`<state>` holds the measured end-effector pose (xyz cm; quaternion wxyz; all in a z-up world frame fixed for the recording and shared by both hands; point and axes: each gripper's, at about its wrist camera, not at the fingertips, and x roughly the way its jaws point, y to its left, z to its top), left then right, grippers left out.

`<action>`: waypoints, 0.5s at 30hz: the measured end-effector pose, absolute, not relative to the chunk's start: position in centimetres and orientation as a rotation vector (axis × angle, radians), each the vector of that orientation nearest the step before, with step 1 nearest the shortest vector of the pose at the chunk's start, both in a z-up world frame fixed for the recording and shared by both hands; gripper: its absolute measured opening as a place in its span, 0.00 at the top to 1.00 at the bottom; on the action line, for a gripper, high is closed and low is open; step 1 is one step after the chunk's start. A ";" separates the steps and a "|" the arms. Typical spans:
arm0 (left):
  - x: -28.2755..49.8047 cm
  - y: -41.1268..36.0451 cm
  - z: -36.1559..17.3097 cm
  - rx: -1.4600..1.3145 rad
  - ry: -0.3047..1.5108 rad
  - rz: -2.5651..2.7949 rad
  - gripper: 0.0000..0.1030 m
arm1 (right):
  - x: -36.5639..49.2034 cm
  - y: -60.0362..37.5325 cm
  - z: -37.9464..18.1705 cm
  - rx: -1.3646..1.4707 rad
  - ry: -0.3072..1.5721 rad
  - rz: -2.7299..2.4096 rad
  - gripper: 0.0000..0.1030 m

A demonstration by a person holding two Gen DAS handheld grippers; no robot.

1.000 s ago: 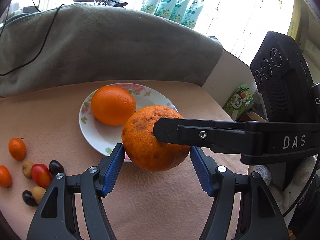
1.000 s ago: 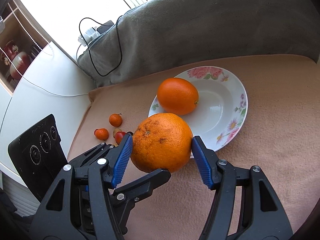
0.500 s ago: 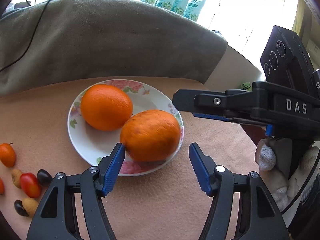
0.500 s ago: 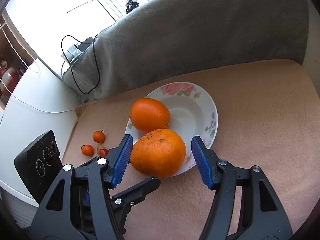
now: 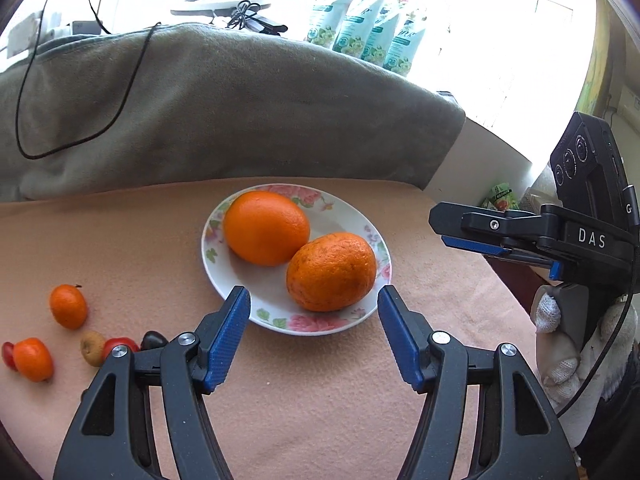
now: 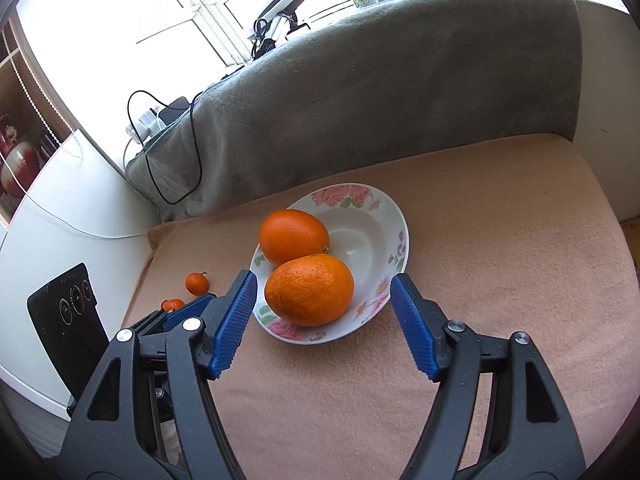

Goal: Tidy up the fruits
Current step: 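Open the right gripper and withdraw it from the plate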

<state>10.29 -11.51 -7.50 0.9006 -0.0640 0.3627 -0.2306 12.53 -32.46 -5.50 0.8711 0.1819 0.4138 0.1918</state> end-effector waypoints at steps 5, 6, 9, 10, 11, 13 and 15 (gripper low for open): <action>9.1 -9.9 -7.0 -0.138 0.732 -0.458 0.37 | 11.2 -31.6 -4.9 0.370 0.837 0.410 0.22; 8.9 -9.7 -6.9 -0.138 0.730 -0.456 0.37 | 10.9 -31.4 -4.8 0.368 0.828 0.411 0.21; 7.9 -8.6 -6.8 -0.146 0.729 -0.450 0.34 | 10.0 -30.7 -4.5 0.346 0.812 0.413 0.20; 7.8 -8.5 -6.8 -0.148 0.726 -0.446 0.34 | 9.6 -30.4 -4.4 0.334 0.806 0.413 0.20; 7.5 -8.0 -6.8 -0.149 0.722 -0.441 0.34 | 9.3 -30.0 -4.3 0.322 0.800 0.415 0.20; 6.8 -7.1 -6.9 -0.153 0.717 -0.424 0.34 | 8.7 -29.3 -4.2 0.295 0.788 0.423 0.20; 6.2 -6.0 -7.1 -0.162 0.722 -0.402 0.34 | 8.2 -28.4 -4.2 0.266 0.778 0.431 0.20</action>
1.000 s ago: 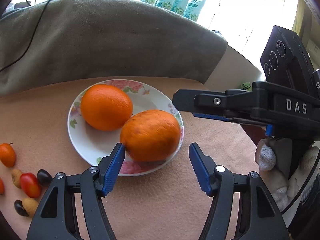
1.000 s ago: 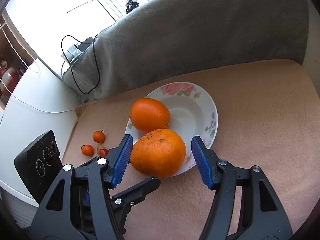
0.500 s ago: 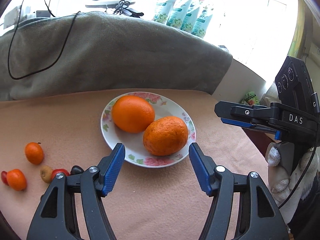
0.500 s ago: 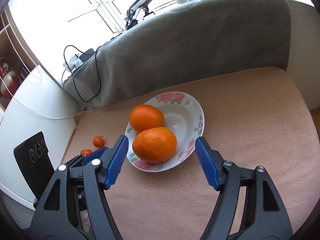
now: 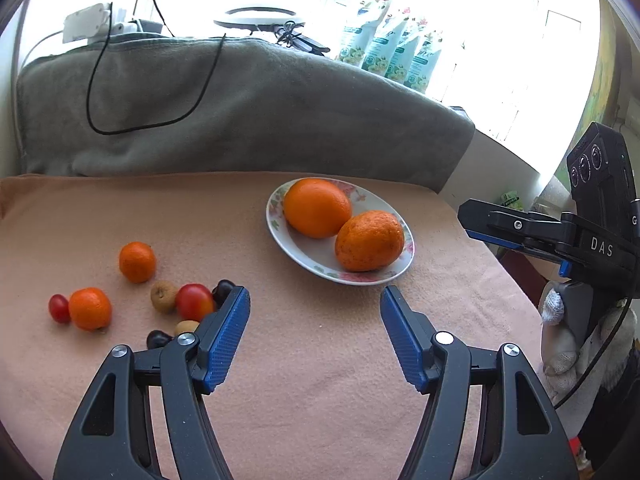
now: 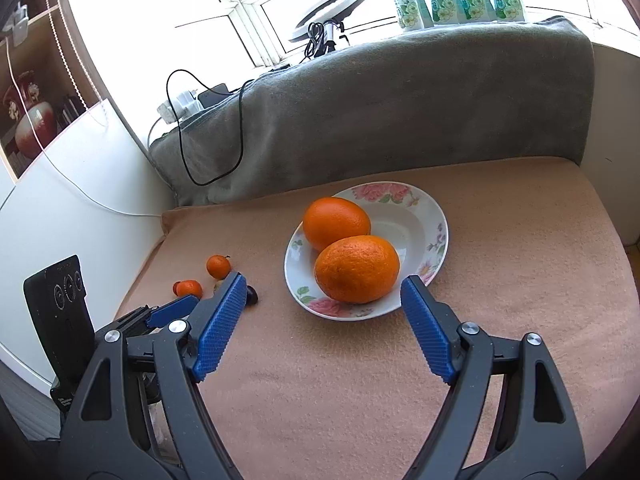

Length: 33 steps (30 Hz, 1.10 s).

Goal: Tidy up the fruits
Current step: 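Open the right gripper and withdraw it from the plate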

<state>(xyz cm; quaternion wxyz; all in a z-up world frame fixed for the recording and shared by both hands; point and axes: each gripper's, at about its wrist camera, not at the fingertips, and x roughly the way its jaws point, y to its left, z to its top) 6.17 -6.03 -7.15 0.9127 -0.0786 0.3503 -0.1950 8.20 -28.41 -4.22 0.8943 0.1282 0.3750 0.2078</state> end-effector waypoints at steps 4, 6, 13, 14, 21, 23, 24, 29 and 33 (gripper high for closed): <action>5.1 -3.6 -8.0 -0.183 0.742 -0.345 0.34 | 7.0 -26.8 -4.3 0.217 0.759 0.460 0.20; 4.6 -2.4 -8.3 -0.190 0.747 -0.310 0.34 | 6.5 -25.8 -4.3 0.184 0.753 0.480 0.20; 3.1 1.0 -9.0 -0.204 0.742 -0.227 0.34 | 5.5 -22.5 -4.4 0.116 0.736 0.540 0.20; 2.9 1.4 -9.1 -0.207 0.744 -0.218 0.34 | 5.5 -22.2 -4.4 0.120 0.742 0.550 0.20; 1.8 3.8 -10.0 -0.217 0.752 -0.168 0.34 | 6.3 -20.3 -5.3 0.147 0.790 0.595 0.20; 1.5 4.3 -10.2 -0.223 0.755 -0.158 0.34 | 6.6 -20.0 -5.6 0.169 0.809 0.606 0.20; 1.5 4.6 -10.3 -0.227 0.757 -0.153 0.34 | 6.8 -19.8 -5.8 0.177 0.818 0.612 0.20; 1.3 5.8 -10.8 -0.240 0.761 -0.136 0.35 | 7.2 -18.6 -6.5 0.181 0.853 0.626 0.33; 1.2 6.6 -11.2 -0.248 0.766 -0.128 0.35 | 7.8 -17.6 -7.0 0.191 0.880 0.643 0.39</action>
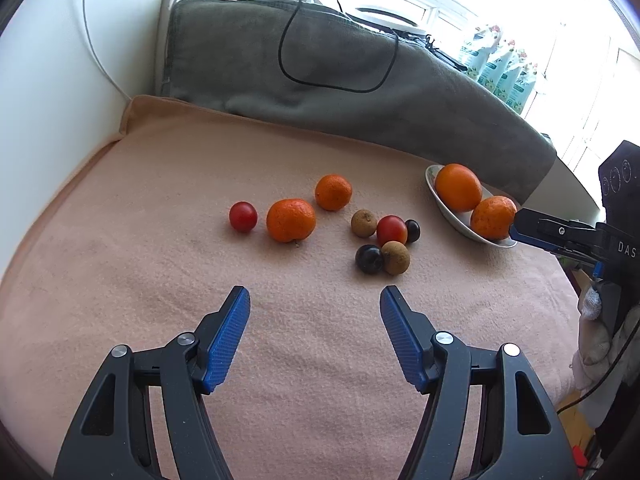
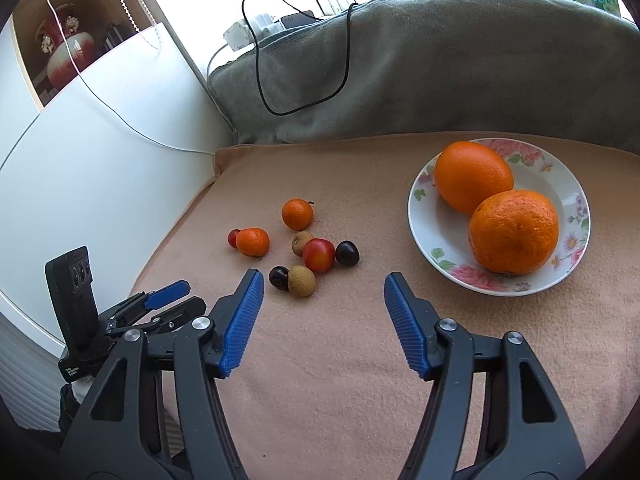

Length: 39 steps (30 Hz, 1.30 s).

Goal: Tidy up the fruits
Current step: 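Open the right gripper and withdraw it from the plate, then move the right gripper to the red tomato while the left gripper approaches a cherry tomato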

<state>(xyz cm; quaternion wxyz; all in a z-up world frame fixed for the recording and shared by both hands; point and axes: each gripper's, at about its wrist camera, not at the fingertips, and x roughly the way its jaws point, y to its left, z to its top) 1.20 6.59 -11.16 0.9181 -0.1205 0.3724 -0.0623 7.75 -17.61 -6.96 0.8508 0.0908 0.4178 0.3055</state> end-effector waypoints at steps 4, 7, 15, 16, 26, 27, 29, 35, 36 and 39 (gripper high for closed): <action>1.1 7.1 -11.5 -0.259 0.771 -0.128 0.35 | 8.5 -16.7 -7.5 0.194 0.907 0.654 0.45; 1.2 7.5 -11.7 -0.264 0.773 -0.128 0.35 | 9.0 -16.2 -8.1 0.197 0.930 0.649 0.47; 1.6 8.6 -11.7 -0.275 0.769 -0.114 0.35 | 9.8 -14.5 -9.5 0.186 0.977 0.669 0.58; 1.7 8.8 -11.7 -0.276 0.769 -0.115 0.35 | 10.0 -14.3 -9.7 0.186 0.983 0.668 0.58; 3.5 9.7 -12.1 -0.259 0.777 -0.111 0.44 | 11.7 -12.6 -11.4 0.210 1.043 0.677 0.64; 3.8 9.8 -12.2 -0.253 0.778 -0.110 0.45 | 11.9 -12.5 -11.5 0.210 1.048 0.677 0.64; 4.5 10.1 -12.3 -0.243 0.782 -0.110 0.48 | 12.2 -12.3 -11.7 0.211 1.056 0.672 0.65; 5.5 10.3 -12.3 -0.218 0.782 -0.124 0.55 | 13.0 -12.2 -12.1 0.227 1.077 0.672 0.65; 5.7 10.2 -12.3 -0.215 0.783 -0.127 0.55 | 13.0 -12.2 -12.1 0.230 1.081 0.672 0.66; 6.0 9.9 -12.4 -0.209 0.786 -0.139 0.55 | 13.3 -12.1 -12.1 0.236 1.087 0.673 0.66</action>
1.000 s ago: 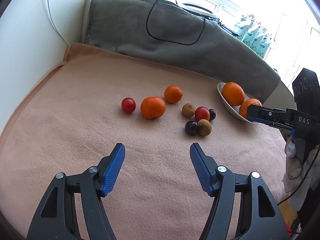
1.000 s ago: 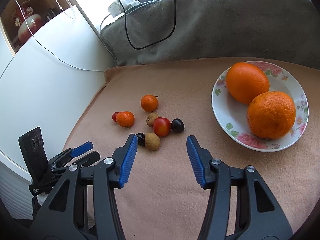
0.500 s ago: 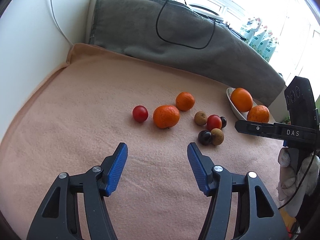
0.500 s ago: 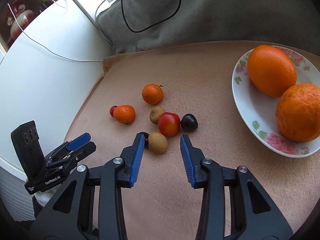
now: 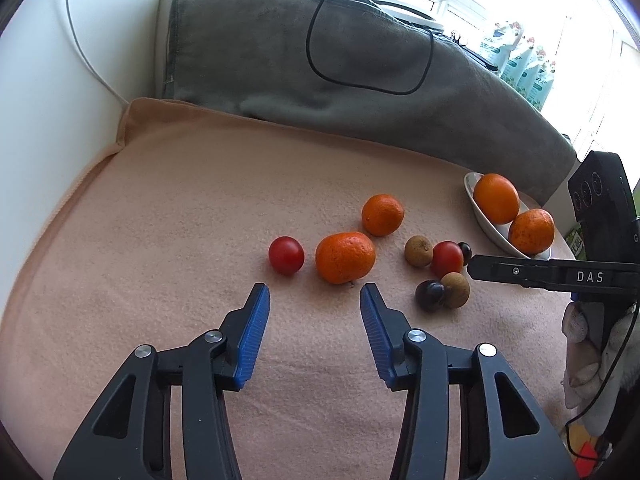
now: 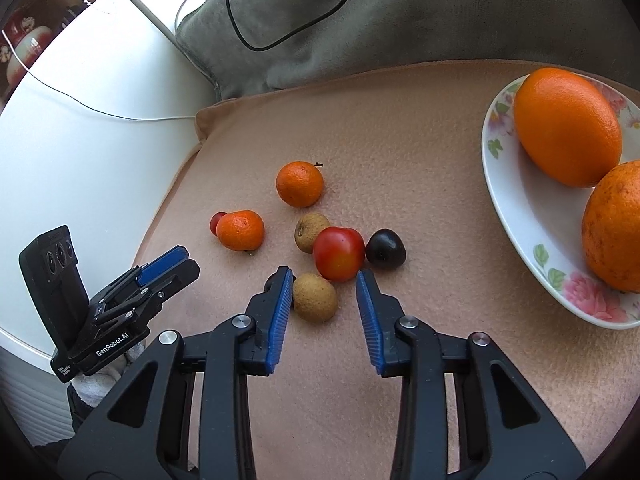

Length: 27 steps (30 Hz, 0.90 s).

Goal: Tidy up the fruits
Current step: 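Move the right gripper to the red tomato while the left gripper approaches a cherry tomato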

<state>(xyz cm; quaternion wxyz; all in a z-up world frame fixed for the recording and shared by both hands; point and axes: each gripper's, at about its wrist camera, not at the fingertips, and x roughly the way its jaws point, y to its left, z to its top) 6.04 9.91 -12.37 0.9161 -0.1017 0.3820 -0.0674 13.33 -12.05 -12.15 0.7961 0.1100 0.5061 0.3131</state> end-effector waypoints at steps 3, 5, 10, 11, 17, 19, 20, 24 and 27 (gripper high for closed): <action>6.3 9.7 -12.4 -0.215 0.787 -0.150 0.55 | 13.5 -11.9 -12.4 0.237 1.095 0.673 0.67; 6.5 9.5 -12.5 -0.212 0.789 -0.155 0.55 | 13.6 -11.7 -12.6 0.238 1.102 0.668 0.68; 7.1 9.5 -12.7 -0.207 0.794 -0.148 0.55 | 14.0 -11.7 -13.2 0.256 1.114 0.660 0.69; 7.2 9.6 -12.8 -0.210 0.795 -0.148 0.56 | 14.0 -11.7 -13.3 0.261 1.116 0.660 0.69; 6.9 8.7 -12.4 -0.202 0.788 -0.191 0.55 | 14.5 -11.8 -13.6 0.275 1.120 0.655 0.69; 7.1 8.5 -12.5 -0.197 0.791 -0.190 0.55 | 14.6 -11.7 -13.6 0.280 1.121 0.654 0.69; 7.2 8.5 -12.5 -0.195 0.791 -0.185 0.55 | 14.7 -11.7 -13.7 0.285 1.122 0.654 0.69; 7.8 9.2 -12.7 -0.198 0.794 -0.159 0.55 | 15.0 -11.8 -13.7 0.299 1.123 0.648 0.69; 8.2 9.9 -12.9 -0.196 0.798 -0.138 0.55 | 15.1 -11.7 -13.6 0.297 1.120 0.643 0.69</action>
